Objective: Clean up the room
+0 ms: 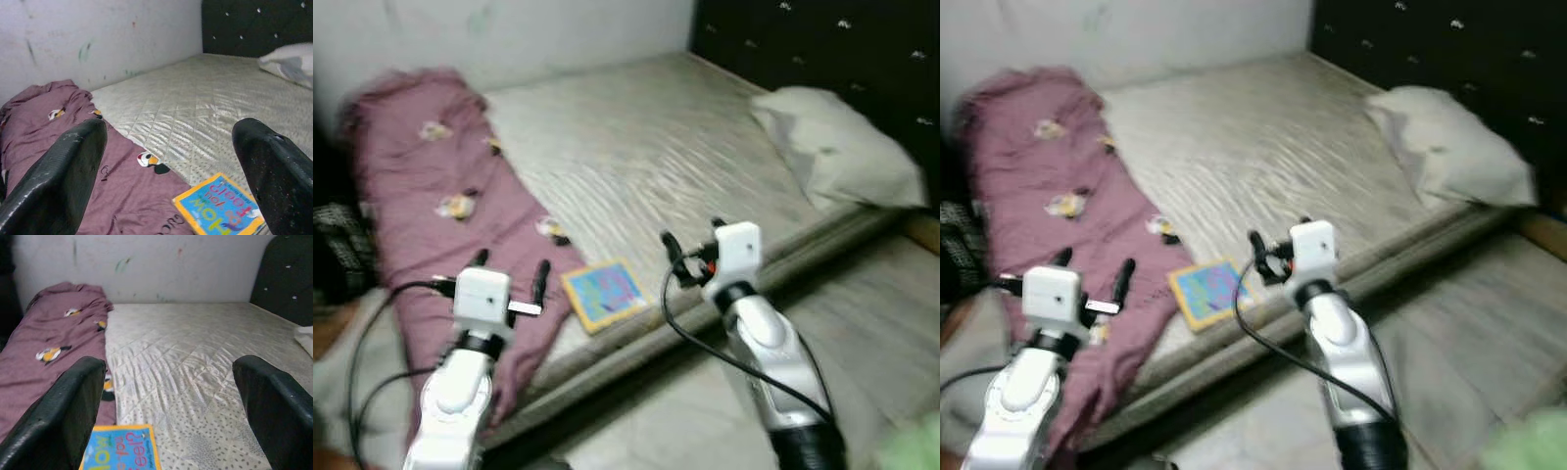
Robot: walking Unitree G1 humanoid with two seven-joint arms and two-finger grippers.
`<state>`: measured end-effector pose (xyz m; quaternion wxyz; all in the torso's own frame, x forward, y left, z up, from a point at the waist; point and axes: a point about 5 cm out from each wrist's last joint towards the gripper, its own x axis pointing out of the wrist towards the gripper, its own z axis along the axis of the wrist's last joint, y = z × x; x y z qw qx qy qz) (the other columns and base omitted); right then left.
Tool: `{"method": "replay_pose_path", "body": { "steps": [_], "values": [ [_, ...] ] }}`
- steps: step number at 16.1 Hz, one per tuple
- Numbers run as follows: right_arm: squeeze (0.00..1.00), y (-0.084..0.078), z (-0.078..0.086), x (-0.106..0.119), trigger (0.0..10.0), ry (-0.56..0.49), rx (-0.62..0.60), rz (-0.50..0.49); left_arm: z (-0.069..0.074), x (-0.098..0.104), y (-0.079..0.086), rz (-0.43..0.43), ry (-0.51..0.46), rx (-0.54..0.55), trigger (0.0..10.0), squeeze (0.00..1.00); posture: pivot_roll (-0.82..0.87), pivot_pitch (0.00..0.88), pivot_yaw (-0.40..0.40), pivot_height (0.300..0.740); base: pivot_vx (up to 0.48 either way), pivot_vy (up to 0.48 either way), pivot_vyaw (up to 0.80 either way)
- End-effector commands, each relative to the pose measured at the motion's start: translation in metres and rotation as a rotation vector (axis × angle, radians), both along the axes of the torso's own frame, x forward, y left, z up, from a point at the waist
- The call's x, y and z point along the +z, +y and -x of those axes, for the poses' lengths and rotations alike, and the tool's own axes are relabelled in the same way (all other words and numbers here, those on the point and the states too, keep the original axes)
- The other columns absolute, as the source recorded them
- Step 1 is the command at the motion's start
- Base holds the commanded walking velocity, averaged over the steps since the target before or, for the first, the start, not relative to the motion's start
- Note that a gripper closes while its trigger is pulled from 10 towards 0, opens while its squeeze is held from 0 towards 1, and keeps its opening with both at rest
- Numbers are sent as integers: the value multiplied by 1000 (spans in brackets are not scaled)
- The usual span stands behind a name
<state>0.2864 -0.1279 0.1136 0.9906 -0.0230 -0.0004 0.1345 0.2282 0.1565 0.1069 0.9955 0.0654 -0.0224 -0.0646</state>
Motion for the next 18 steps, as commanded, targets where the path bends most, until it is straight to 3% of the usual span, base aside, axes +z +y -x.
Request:
{"method": "replay_pose_path", "body": {
  "steps": [1, 7, 11, 18],
  "values": [
    [0, -2, -1, 2, 10000, -6, -11, 0, 0, 1, -1, -14, -1, -8, 10000, 0, 0, 0, -46, 740, 0, 0, 800],
    [0, -2, 0, 1, 10000, -7, -12, -12, 0, 2, -2, -14, 1, -13, 10000, 0, -1, 1, -46, 740, 0, 0, 800],
    [0, -2, 0, 1, 10000, -3, -19, -24, 1, 3, -2, -8, -6, -30, 10000, 0, -2, 4, -45, 740, 0, 0, 0],
    [0, -2, 0, 1, 10000, -4, -23, -30, 1, 3, -3, -1, -5, -39, 10000, 0, -2, 6, -45, 740, 319, 0, 0]
  ]
}}
